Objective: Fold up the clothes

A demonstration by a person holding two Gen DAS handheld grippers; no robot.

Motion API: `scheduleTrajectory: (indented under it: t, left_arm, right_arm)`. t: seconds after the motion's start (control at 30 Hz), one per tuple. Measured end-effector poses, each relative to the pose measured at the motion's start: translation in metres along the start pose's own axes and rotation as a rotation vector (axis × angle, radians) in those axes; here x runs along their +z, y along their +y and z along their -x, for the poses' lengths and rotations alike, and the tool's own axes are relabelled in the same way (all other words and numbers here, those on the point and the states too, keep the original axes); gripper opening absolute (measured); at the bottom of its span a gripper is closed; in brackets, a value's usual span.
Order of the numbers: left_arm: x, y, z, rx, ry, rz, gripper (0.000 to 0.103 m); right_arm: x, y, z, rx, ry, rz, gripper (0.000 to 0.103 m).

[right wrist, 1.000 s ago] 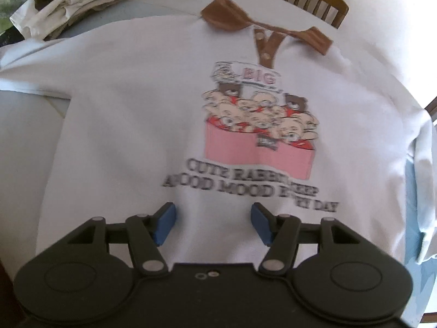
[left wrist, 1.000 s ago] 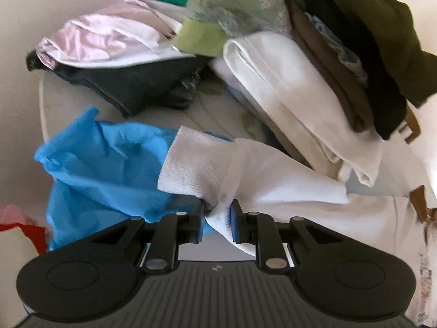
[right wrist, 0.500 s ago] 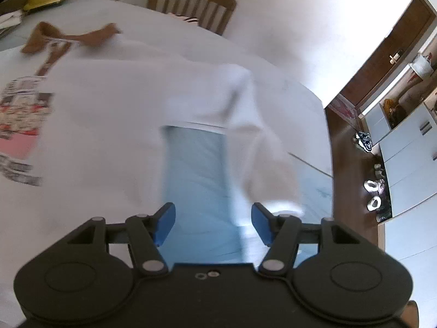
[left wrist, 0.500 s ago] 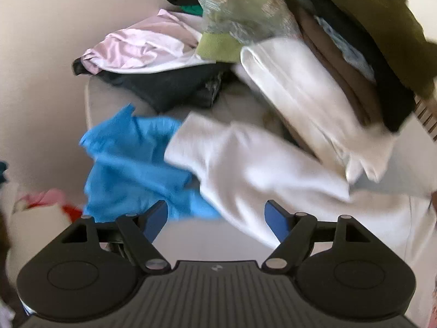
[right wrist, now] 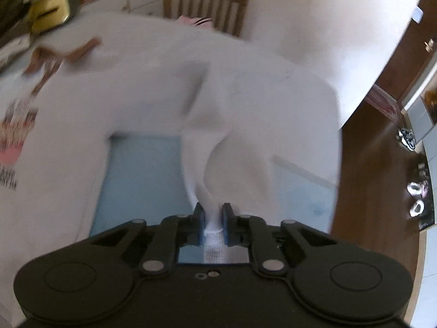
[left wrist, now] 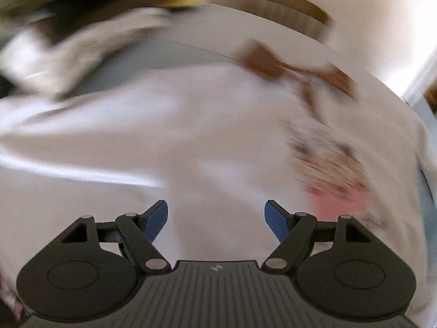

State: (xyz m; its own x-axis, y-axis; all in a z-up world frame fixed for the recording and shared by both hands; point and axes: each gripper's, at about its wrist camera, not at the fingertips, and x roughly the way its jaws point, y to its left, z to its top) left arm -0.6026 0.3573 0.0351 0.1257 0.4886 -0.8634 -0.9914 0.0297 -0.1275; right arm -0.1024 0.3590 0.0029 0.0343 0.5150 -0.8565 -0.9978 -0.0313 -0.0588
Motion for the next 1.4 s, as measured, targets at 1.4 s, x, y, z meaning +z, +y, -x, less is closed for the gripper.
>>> scheduleTrajectory:
  t: [1.4]
  left_arm:
    - [-0.012,-0.087,-0.051,0.016,0.119,-0.265,0.094]
  right_arm:
    - [0.032,-0.147,-0.073,-0.13,0.05,-0.55,0.103]
